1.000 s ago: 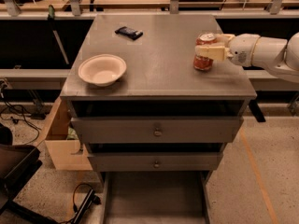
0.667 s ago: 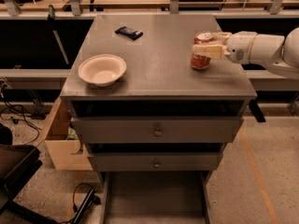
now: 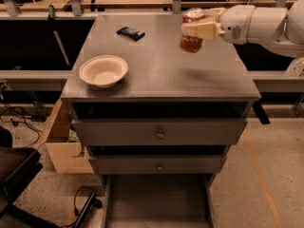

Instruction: Place coke can into paper bowl

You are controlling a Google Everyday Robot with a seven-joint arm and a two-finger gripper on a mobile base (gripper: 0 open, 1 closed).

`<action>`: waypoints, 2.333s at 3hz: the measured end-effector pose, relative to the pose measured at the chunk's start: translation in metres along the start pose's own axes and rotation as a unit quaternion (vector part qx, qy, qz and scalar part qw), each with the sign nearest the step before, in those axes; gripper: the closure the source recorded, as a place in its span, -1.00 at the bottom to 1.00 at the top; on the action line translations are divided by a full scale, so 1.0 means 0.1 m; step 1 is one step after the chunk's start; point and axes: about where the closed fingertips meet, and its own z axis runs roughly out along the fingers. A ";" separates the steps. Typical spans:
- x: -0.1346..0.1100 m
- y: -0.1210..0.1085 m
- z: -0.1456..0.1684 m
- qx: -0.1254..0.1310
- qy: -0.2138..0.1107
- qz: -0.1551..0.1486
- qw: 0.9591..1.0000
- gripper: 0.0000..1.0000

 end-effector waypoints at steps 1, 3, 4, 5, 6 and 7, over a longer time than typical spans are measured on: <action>-0.23 0.39 0.24 -0.034 -0.014 0.007 0.999 1.00; -0.23 1.07 0.92 -0.121 0.005 0.027 0.992 1.00; -0.20 1.30 1.17 -0.148 0.011 0.027 0.989 1.00; -0.24 1.48 1.42 -0.171 0.014 0.020 0.985 1.00; -0.27 1.62 1.64 -0.191 0.016 0.012 0.981 1.00; -0.22 1.68 1.82 -0.205 0.017 0.007 0.979 1.00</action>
Offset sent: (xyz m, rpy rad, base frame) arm -0.0483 0.1485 0.0028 0.0331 0.1071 0.2563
